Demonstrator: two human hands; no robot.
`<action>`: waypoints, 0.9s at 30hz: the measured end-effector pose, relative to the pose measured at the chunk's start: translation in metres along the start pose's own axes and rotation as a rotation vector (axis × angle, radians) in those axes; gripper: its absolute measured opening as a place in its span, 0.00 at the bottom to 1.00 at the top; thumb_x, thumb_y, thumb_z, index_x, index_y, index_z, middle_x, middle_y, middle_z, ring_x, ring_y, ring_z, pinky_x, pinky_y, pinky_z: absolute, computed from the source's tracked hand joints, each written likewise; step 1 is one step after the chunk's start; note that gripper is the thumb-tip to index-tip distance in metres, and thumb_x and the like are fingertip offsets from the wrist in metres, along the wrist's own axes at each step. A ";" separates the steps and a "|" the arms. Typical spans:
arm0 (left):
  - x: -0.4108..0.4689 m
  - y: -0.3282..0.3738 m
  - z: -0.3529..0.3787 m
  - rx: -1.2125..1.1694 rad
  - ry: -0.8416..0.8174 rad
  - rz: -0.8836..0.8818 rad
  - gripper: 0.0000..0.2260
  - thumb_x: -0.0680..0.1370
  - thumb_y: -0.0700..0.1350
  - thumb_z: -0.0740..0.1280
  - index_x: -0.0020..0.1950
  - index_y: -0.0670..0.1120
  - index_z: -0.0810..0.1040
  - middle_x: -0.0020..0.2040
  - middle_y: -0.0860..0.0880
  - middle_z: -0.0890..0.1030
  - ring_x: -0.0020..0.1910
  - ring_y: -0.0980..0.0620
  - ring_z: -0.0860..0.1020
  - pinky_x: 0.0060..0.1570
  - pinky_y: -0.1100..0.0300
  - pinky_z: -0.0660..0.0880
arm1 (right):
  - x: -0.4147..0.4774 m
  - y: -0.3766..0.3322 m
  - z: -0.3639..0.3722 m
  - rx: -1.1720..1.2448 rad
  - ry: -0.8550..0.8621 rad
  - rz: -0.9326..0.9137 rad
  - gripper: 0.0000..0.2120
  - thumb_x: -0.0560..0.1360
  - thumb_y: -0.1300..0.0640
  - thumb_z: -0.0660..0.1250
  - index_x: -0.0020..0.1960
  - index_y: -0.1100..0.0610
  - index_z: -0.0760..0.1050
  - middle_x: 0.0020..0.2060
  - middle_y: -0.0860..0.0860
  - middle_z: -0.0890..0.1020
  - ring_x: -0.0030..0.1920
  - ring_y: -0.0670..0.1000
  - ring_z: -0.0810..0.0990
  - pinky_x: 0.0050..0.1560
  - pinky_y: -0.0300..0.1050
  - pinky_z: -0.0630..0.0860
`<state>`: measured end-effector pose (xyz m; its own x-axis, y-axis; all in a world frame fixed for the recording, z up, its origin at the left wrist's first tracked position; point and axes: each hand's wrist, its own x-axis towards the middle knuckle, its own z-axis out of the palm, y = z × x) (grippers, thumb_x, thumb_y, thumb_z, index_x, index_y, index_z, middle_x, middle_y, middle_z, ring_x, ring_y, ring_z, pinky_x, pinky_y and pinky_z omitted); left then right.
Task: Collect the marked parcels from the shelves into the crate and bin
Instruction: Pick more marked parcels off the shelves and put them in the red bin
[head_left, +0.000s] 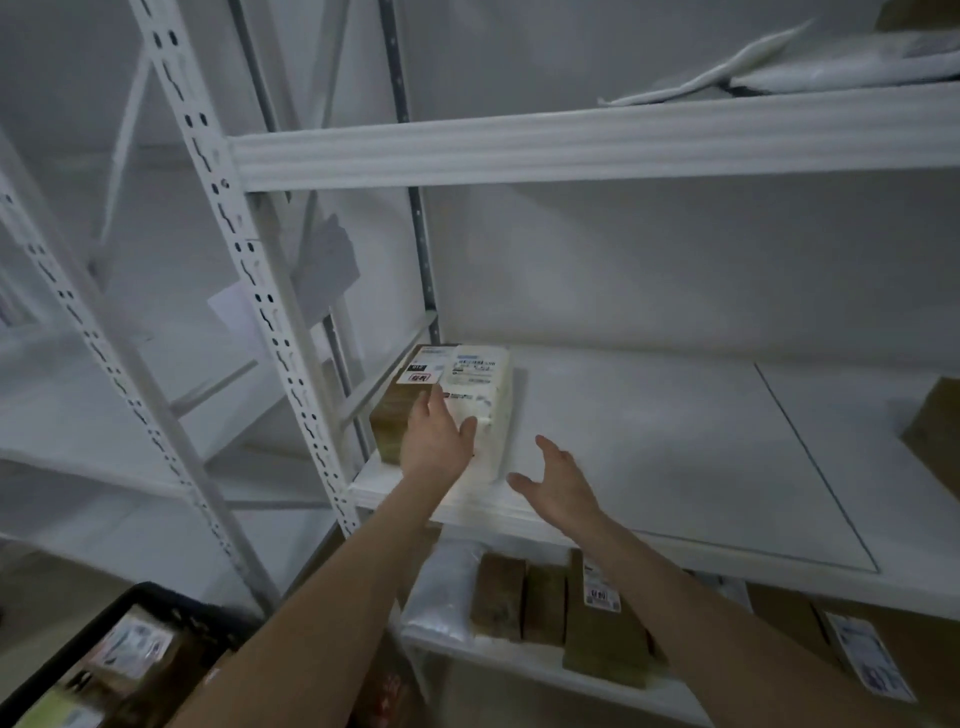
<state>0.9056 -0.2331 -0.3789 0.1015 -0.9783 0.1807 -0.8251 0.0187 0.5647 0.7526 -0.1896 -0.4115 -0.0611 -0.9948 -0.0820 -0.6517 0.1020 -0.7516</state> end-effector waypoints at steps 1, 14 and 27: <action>0.016 -0.005 0.001 -0.018 -0.017 -0.027 0.31 0.80 0.52 0.61 0.78 0.43 0.52 0.77 0.41 0.57 0.74 0.42 0.61 0.70 0.47 0.64 | 0.016 -0.008 0.002 0.074 -0.005 0.012 0.36 0.77 0.47 0.67 0.78 0.54 0.52 0.73 0.56 0.63 0.72 0.55 0.65 0.67 0.46 0.64; 0.074 0.068 0.073 -0.162 -0.271 0.050 0.25 0.77 0.43 0.64 0.73 0.41 0.62 0.64 0.39 0.72 0.61 0.40 0.74 0.59 0.54 0.70 | 0.089 0.017 -0.047 0.323 0.325 0.197 0.26 0.76 0.53 0.68 0.70 0.58 0.65 0.64 0.56 0.76 0.61 0.56 0.76 0.59 0.47 0.72; 0.061 0.115 0.095 -0.088 -0.336 0.285 0.25 0.80 0.41 0.61 0.76 0.44 0.58 0.74 0.43 0.62 0.70 0.44 0.67 0.65 0.53 0.67 | 0.083 0.053 -0.114 -0.163 0.718 0.020 0.24 0.75 0.58 0.67 0.70 0.59 0.67 0.68 0.60 0.68 0.66 0.62 0.67 0.64 0.55 0.68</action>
<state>0.7639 -0.3103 -0.3798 -0.3213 -0.9440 0.0751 -0.7420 0.3003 0.5994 0.6271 -0.2680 -0.3835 -0.5179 -0.7585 0.3957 -0.7458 0.1736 -0.6432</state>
